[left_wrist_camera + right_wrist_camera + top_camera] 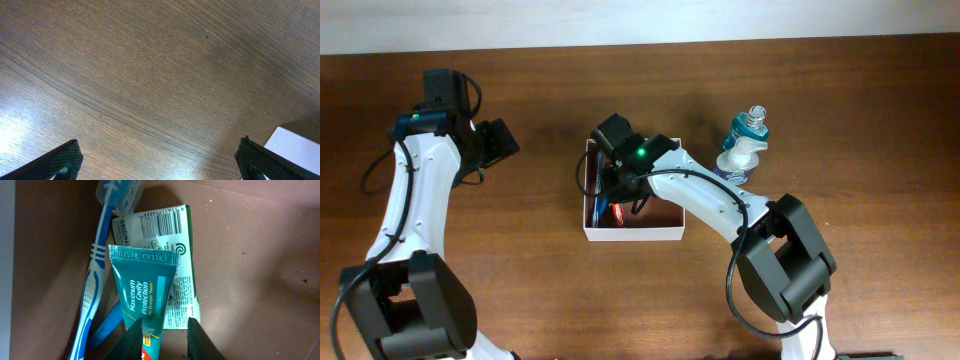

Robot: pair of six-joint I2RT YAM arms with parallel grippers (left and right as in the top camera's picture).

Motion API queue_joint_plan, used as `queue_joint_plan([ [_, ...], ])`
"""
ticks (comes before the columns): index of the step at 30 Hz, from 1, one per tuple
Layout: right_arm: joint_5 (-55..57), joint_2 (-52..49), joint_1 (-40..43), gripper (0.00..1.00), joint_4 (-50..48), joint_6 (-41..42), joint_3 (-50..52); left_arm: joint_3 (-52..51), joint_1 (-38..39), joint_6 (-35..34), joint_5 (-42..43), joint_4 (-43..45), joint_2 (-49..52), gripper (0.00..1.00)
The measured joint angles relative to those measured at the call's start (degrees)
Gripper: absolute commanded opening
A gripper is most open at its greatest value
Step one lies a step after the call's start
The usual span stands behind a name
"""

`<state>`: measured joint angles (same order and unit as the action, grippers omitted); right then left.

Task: Pack container
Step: 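Open right gripper and release the tube onto the soap bar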

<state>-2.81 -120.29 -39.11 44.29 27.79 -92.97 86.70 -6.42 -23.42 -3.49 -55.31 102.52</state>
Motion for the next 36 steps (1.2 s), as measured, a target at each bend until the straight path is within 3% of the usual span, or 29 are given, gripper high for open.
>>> queue_joint_plan([
  [6,0.0,-0.6,0.0,0.17,0.0,0.0,0.0,0.0,0.0,0.0,0.0,0.0,0.0,0.99],
  [36,0.7,-0.7,0.0,0.17,-1.1,0.0,0.2,0.0,0.0,0.0,0.0,0.0,0.0,0.99],
])
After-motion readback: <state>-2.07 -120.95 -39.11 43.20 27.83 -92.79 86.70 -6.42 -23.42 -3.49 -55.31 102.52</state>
